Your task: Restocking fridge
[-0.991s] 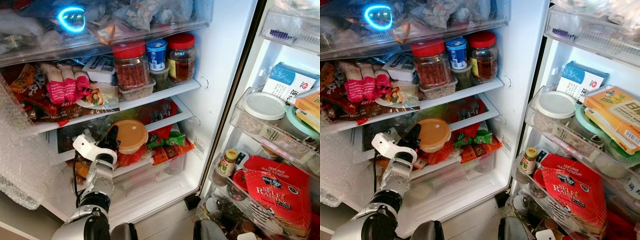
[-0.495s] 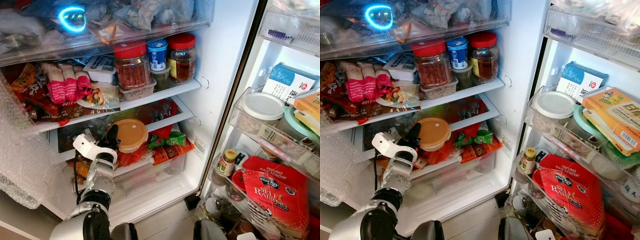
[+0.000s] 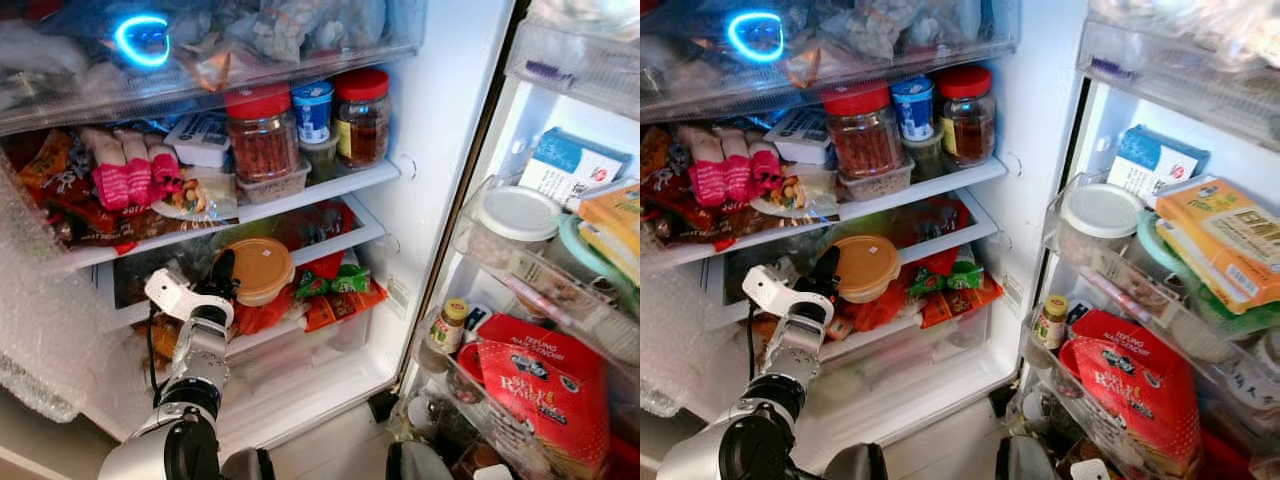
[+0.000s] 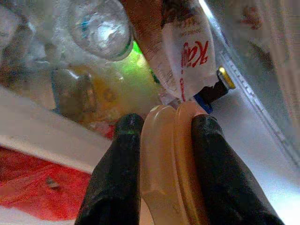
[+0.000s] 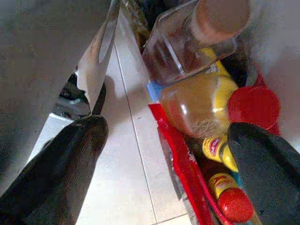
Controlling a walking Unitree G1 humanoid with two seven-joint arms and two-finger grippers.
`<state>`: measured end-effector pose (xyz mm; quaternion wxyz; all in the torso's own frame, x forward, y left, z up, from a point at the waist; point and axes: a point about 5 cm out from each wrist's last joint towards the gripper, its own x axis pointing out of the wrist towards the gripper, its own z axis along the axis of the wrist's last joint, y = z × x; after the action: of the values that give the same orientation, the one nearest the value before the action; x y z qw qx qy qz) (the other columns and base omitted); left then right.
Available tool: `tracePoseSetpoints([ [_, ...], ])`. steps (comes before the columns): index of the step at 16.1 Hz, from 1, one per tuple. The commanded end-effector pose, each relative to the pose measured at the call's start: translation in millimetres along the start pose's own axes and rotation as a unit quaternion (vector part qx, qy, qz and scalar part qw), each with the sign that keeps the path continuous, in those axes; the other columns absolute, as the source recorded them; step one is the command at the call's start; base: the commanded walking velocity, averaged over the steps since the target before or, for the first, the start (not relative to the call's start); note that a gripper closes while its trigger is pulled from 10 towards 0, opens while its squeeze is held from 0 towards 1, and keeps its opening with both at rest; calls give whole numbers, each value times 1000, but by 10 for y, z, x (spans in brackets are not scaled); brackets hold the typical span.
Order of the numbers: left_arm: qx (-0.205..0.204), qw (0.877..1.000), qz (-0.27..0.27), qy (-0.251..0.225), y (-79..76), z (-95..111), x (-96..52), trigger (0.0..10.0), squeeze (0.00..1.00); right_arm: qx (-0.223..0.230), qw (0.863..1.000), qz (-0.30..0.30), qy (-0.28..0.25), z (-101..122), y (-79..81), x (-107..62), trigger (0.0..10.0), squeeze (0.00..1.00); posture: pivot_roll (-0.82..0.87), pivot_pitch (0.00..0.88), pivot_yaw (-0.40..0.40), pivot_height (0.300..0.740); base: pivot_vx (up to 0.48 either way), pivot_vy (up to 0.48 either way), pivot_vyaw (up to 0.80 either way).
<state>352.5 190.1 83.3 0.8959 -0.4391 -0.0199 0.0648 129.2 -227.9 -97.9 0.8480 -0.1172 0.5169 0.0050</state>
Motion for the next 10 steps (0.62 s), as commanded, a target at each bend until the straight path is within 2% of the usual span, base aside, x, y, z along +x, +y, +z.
tracePoseSetpoints([
  [1, -6, 1000, -5, -14, -46, 64, 45, 10000, 0, 2, 1000, 13, -10, 50, 72, 11, 10000, 0, -114, 0, 15, 611, 255, 0, 0],
  [10, -16, 1000, 9, -16, -23, 57, 42, 10000, 0, 2, 1000, 14, -10, 53, 77, 12, 10000, 0, -118, 0, 17, 611, 278, 0, 0],
])
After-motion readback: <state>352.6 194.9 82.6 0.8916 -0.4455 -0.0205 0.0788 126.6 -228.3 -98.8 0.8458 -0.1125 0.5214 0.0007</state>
